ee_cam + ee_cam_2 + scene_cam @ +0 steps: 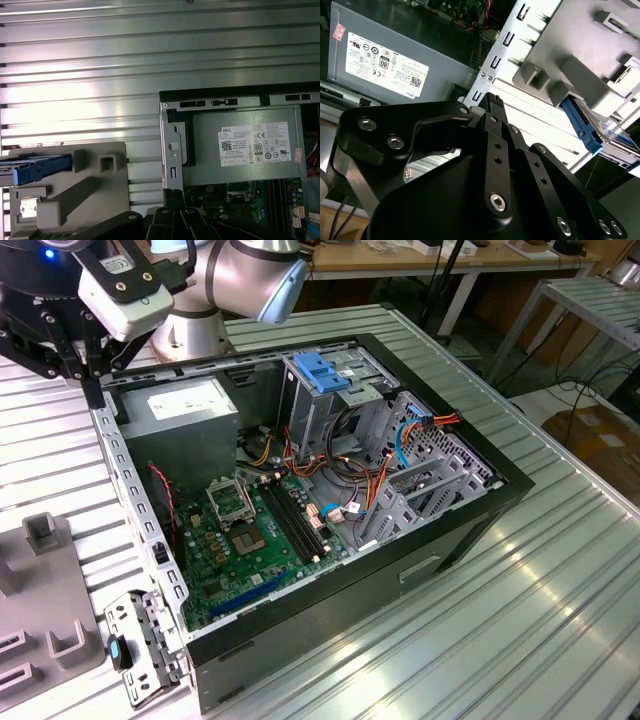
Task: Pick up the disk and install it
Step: 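Reach for the disk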
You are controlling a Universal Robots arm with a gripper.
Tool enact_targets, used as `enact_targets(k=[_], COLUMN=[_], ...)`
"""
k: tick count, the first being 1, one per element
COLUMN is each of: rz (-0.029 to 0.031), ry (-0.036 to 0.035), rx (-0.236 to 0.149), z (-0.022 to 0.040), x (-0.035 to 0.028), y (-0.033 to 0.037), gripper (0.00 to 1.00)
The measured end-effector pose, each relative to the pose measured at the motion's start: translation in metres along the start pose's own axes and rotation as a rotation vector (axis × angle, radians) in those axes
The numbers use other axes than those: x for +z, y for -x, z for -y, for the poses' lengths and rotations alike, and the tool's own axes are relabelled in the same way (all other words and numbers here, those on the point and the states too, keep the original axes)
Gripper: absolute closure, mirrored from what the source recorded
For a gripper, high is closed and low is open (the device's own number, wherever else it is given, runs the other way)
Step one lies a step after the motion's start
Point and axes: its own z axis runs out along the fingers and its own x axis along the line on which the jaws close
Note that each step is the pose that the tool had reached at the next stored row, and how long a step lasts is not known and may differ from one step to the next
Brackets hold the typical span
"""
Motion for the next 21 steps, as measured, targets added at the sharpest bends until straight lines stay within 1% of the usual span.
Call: enact_targets(k=[12, 21], rz=[-0.001, -0.0022], ry=[0.0, -0.0001], rx=[0.0, 0.0], z=[-0.0015, -0.0014], x=[0.0009, 0.0015], y=[-0.0073, -0.0103], gripper=[0.89, 0.89])
